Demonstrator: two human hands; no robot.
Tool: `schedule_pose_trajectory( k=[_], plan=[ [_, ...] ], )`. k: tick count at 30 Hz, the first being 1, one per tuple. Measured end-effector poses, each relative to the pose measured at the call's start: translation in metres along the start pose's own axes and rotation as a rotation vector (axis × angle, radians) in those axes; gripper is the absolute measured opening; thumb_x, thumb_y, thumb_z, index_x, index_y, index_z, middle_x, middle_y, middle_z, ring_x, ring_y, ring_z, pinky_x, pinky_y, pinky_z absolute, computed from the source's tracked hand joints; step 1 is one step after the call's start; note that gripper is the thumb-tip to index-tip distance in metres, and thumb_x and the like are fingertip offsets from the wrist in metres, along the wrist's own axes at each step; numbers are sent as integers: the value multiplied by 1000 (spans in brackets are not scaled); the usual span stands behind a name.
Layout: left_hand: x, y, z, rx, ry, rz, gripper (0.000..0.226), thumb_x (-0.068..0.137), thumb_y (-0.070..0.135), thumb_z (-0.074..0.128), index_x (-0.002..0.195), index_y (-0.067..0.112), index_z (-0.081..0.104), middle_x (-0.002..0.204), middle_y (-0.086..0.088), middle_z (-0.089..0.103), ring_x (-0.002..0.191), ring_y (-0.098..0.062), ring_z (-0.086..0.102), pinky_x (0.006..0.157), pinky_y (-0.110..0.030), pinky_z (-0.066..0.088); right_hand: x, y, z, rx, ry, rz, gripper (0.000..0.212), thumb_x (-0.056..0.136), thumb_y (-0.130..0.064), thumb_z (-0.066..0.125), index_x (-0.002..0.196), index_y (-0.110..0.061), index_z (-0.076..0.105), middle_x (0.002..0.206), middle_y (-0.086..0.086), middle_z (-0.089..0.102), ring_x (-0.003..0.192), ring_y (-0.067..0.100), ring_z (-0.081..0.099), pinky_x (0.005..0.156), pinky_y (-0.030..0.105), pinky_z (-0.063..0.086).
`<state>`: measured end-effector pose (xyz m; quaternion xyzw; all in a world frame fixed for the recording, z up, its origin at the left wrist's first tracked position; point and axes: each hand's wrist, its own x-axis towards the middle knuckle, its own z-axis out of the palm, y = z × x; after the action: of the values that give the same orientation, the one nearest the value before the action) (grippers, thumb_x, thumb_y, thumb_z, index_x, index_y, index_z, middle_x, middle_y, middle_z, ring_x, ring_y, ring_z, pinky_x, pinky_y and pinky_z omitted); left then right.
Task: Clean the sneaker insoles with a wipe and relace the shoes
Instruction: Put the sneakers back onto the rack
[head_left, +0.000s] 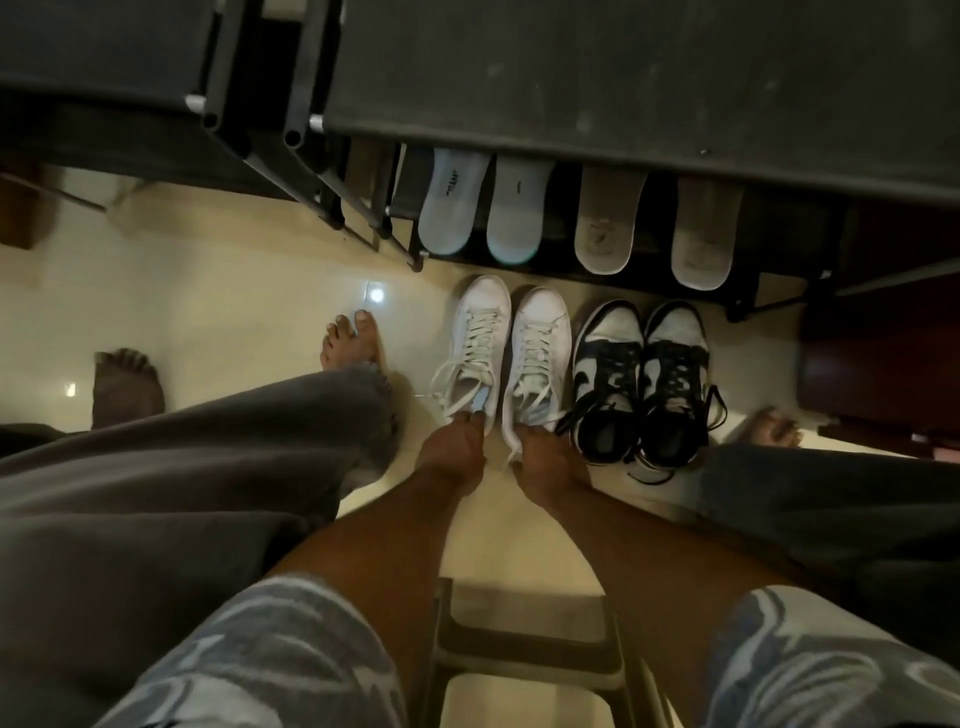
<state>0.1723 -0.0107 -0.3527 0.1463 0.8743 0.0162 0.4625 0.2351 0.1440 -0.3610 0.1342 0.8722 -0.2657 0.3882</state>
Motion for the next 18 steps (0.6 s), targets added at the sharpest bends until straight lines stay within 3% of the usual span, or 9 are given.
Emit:
schedule_pose_trajectory(
  k=[4,8,12,18],
  plan=[
    [15,2,1,-3,21,-27,59,105,25,59,160,18,39,158,-13,49,140,-34,53,115,-43,44,8,-5,2,-50,48,17,41,100,-26,57,141,-27,56,136,2,64,125,28,61,99,38,51],
    [24,3,-1,64,98,-36,34,107,21,52,141,18,59,137,-12,65,125,-34,64,105,-42,50,12,-8,4,-164,93,28,41,104,-16,48,143,-26,56,135,5,64,121,30,64,96,39,53],
    [26,6,3,130,132,-44,32,109,21,46,137,20,61,129,-11,67,118,-32,67,101,-41,53,13,-12,11,-245,108,61,39,106,-12,43,141,-20,59,138,10,64,127,33,61,105,44,48],
    [19,15,1,33,155,-97,29,107,21,51,131,19,67,126,-9,68,118,-30,66,101,-39,51,9,-5,4,-236,95,25,30,104,-12,47,126,-16,67,126,12,70,119,33,65,98,40,51]
  ],
)
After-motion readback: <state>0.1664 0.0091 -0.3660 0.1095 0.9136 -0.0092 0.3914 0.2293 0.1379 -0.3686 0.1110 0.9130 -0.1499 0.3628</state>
